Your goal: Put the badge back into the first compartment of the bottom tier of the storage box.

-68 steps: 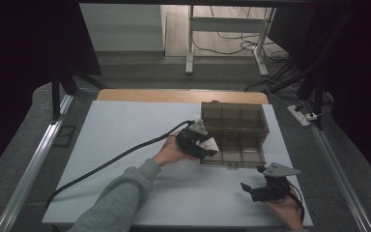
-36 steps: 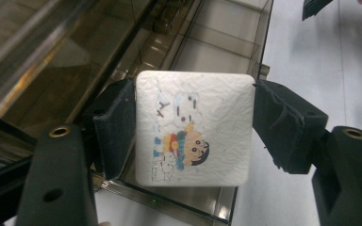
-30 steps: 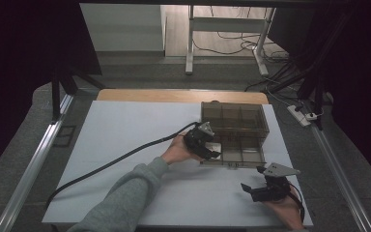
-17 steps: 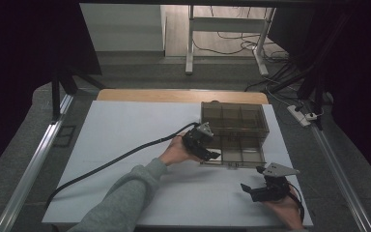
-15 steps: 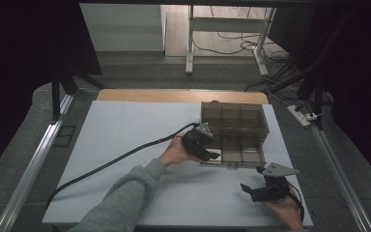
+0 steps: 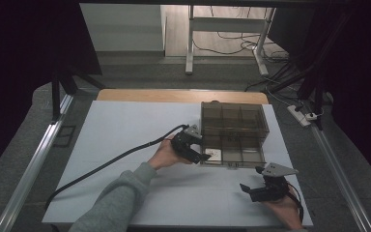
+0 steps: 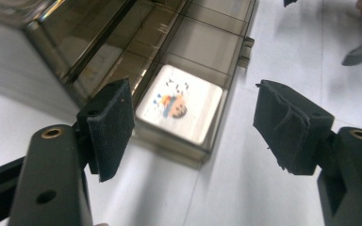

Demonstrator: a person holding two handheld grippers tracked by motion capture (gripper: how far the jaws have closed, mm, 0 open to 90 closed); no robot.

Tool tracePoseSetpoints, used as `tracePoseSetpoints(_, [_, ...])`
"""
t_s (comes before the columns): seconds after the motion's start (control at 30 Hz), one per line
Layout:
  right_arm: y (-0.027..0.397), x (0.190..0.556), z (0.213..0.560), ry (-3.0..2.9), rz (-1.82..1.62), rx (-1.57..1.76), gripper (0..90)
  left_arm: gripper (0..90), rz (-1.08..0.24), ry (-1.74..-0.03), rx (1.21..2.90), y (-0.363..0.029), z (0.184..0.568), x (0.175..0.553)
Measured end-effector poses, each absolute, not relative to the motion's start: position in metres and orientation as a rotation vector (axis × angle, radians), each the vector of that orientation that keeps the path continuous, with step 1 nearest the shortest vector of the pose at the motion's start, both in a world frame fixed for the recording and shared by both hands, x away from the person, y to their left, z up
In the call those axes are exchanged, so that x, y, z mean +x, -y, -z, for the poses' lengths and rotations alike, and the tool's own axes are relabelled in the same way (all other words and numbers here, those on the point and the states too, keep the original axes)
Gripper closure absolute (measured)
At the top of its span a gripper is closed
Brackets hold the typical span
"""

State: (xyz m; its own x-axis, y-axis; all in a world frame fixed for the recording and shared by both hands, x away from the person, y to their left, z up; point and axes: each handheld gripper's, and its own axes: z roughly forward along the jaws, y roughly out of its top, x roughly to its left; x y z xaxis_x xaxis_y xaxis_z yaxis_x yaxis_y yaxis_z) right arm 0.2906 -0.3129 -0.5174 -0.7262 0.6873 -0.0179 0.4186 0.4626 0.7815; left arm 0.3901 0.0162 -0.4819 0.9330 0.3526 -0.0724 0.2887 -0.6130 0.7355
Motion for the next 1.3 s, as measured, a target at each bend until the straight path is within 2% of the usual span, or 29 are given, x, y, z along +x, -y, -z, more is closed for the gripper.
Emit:
tracePoseSetpoints(0.37, [0.312,0.290,0.517,-2.386,-1.148,0.935,8.3,29.1,-0.134,-0.514,2.268,-0.058,0.481,0.373])
tracePoseSetpoints(0.8, [0.313,0.289,0.515,-2.376,-1.154,0.936,8.3,29.1,-0.156,-0.546,2.281,-0.090,0.478,0.350])
tracePoseSetpoints(1.3, [0.312,0.287,0.515,-2.377,-1.149,0.936,8.3,28.9,-0.188,-0.654,2.272,-0.133,0.496,0.321])
